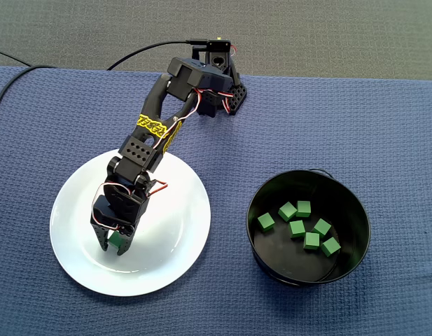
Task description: Pick up the items on the white plate and put them in the black container.
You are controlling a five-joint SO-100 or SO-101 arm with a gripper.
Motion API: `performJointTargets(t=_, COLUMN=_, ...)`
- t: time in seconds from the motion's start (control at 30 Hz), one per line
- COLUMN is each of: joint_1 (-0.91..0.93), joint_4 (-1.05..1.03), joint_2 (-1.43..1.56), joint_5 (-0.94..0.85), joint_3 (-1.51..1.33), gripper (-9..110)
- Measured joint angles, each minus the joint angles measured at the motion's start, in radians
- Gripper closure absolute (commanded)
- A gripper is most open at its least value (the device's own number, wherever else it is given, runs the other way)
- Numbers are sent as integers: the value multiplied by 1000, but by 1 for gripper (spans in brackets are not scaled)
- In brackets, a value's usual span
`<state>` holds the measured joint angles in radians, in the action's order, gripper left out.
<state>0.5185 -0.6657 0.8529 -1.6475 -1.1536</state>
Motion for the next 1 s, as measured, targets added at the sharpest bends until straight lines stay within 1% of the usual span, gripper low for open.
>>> performJointTargets(t=0.3, joint_1=0, joint_4=5, joint_2=2, joint_5=44, joint_3=-5, gripper=101)
performJointTargets(t=0.43, joint_1=2, joint_4=-94, joint_2=14, joint_5=94, joint_3=64, gripper=101)
performJointTargets(t=0.6, joint_1=2, joint_4=-276, joint_2=95, joint_5=187, joint_3=212, gripper=101)
performJointTargets(t=0.63, joint_1=2, joint_4=-316, joint_2=107, joint_5=195, joint_3=239, gripper=100)
performJointTargets(t=0.7, joint_1=2, joint_4=-371, joint_2=123, joint_5=199, joint_3=275, gripper=82)
performJointTargets(t=0.73, joint_1=2, joint_4=-387, joint_2=127, joint_5=199, joint_3=279, gripper=78)
performJointTargets(t=0.87, joint_1=6, joint_4=-417, joint_2=130, joint_5=170, joint_3=270, gripper=75)
performJointTargets(t=1.0, joint_1=26, joint_4=-466, joint_2=130, joint_5=57, joint_3=249, gripper=72)
